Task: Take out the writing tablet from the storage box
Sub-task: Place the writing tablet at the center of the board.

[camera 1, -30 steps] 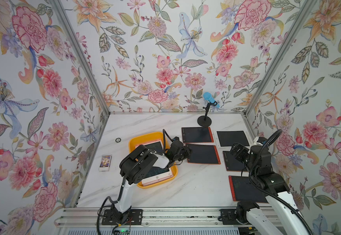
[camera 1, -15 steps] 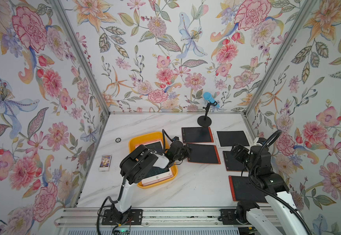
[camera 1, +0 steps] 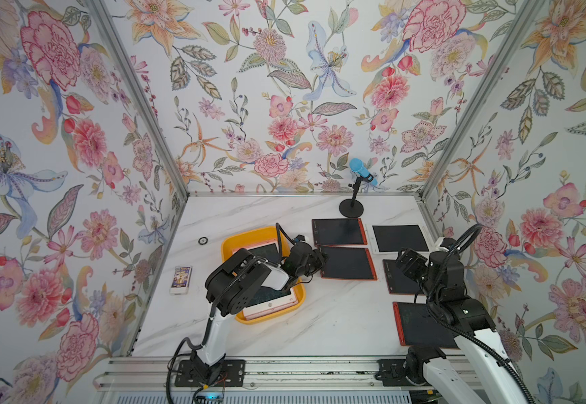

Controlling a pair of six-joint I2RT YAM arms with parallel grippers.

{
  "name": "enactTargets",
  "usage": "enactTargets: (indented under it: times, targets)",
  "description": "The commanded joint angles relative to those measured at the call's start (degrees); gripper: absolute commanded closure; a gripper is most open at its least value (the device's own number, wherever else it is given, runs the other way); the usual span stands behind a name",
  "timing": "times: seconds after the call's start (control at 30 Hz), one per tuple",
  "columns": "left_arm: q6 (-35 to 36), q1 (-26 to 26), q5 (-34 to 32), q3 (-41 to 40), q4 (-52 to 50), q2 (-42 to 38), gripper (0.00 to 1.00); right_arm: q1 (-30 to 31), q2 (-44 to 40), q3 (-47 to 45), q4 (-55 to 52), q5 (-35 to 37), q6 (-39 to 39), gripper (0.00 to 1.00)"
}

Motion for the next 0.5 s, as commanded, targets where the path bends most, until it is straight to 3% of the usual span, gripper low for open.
enactTargets:
  times: [0.0, 0.47]
  targets:
    - [3.02, 1.23, -3.51, -0.76, -8.53, 3.19, 0.79, -0.46, -0.64, -0.63, 0.34, -0.43, -0.44, 0.00]
    - [9.08, 1.32, -5.64, 1.34, -18.38, 1.02, 0.35, -0.59, -1.10, -1.00, 0.34, -0.94, 0.00, 0.00]
